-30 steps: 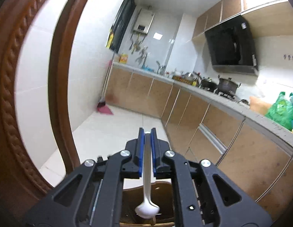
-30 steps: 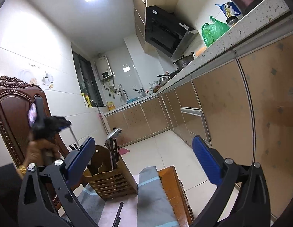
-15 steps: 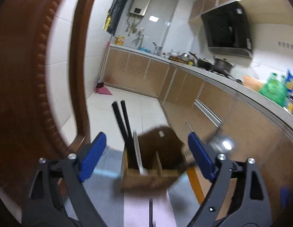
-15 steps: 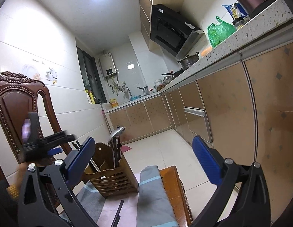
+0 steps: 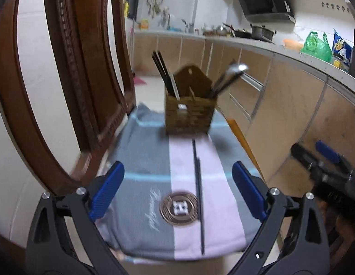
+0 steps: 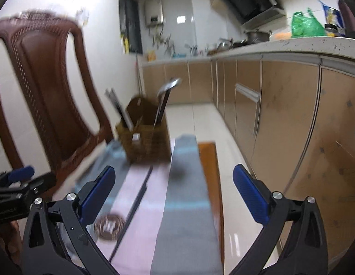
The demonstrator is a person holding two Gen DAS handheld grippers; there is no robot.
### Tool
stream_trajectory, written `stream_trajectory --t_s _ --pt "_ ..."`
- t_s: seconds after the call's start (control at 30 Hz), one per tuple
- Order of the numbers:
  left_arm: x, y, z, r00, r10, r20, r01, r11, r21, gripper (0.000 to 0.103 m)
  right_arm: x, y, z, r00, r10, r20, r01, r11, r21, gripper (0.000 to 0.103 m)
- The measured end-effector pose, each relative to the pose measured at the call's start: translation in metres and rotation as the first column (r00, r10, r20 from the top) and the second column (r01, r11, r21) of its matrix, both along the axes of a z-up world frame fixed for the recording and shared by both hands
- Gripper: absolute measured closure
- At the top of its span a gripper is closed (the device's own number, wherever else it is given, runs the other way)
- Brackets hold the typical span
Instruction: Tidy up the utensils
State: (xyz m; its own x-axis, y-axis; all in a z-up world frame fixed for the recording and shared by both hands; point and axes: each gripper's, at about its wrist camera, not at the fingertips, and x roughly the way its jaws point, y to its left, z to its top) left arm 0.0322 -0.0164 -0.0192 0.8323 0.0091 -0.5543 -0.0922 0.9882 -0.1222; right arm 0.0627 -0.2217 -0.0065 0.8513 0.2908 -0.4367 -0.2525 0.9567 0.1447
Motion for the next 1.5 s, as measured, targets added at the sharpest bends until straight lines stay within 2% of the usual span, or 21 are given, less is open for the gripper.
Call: stream_trajectory --t_s 0.1,0.2,0.43,0.67,0.73,0.8,0.87,0.93,1.07,1.17,1.23,1.37,1.43,1.5 --pt "-0.002 -0.002 -0.004 1.000 -0.010 -0.012 0.010 0.999 0.031 0.009 -0.019 0.004 -0.013 0.999 -0.005 -0.038 0.005 1.000 0.010 0.003" --pt "-0.004 -0.001 -0.001 1.000 -0.003 -0.008 0.003 1.000 0.026 0.009 -0.031 0.006 -0.017 1.000 -0.009 -0.022 0.009 1.000 -0.008 0.003" --pt "-0.007 -0.006 0.001 1.000 -0.002 -0.011 0.002 0.999 0.037 0.009 -0.028 0.002 -0.014 1.000 -0.023 -0.011 0.023 1.000 -0.001 0.003" --pt "0.002 -0.007 -0.008 0.999 -0.012 -0.050 0.014 0.999 0.043 0.009 -0.024 0.000 -0.012 1.000 -0.018 -0.009 0.018 1.000 0.006 0.003" --pt "0.010 -0.005 -0.011 0.997 -0.018 -0.070 0.020 0.999 0.034 0.012 -0.021 -0.003 -0.012 1.000 -0.023 -0.008 0.023 1.000 0.012 0.003" --pt "0.026 -0.001 -0.020 0.994 -0.007 -0.105 0.010 1.000 0.025 0.015 -0.017 -0.006 -0.011 0.999 -0.029 -0.014 0.029 0.999 0.021 0.003" --pt "0.045 0.000 -0.028 0.990 -0.004 -0.144 0.009 1.000 0.028 0.022 -0.012 -0.011 -0.011 0.999 -0.039 -0.019 0.039 0.999 0.034 0.003" --pt "0.078 -0.004 -0.036 0.980 -0.010 -0.198 0.019 0.999 0.045 0.036 -0.004 -0.015 -0.012 0.998 -0.051 -0.026 0.052 0.998 0.038 0.003" --pt "0.155 -0.022 -0.055 0.945 -0.043 -0.323 0.073 0.994 0.083 0.041 0.017 -0.024 -0.020 0.995 -0.055 -0.088 0.061 0.996 0.061 0.003" --pt "0.210 -0.035 -0.075 0.916 -0.046 -0.399 0.090 0.992 0.093 0.055 0.030 -0.029 -0.026 0.990 -0.056 -0.126 0.067 0.994 0.088 0.003" --pt "0.236 -0.041 -0.087 0.900 -0.044 -0.433 0.091 0.992 0.088 0.060 0.038 -0.031 -0.029 0.988 -0.052 -0.144 0.068 0.992 0.105 0.003" --pt "0.282 -0.055 -0.116 0.865 -0.021 -0.501 0.110 0.983 0.149 0.066 0.048 -0.030 -0.032 0.986 -0.038 -0.161 0.056 0.992 0.114 0.003" --pt "0.295 -0.054 -0.127 0.850 0.001 -0.527 0.098 0.982 0.160 0.078 0.052 -0.031 -0.033 0.985 -0.037 -0.167 0.057 0.992 0.116 0.003" --pt "0.301 -0.053 -0.133 0.853 0.002 -0.522 0.087 0.986 0.145 0.085 0.056 -0.032 -0.035 0.984 -0.035 -0.176 0.057 0.991 0.123 0.003"
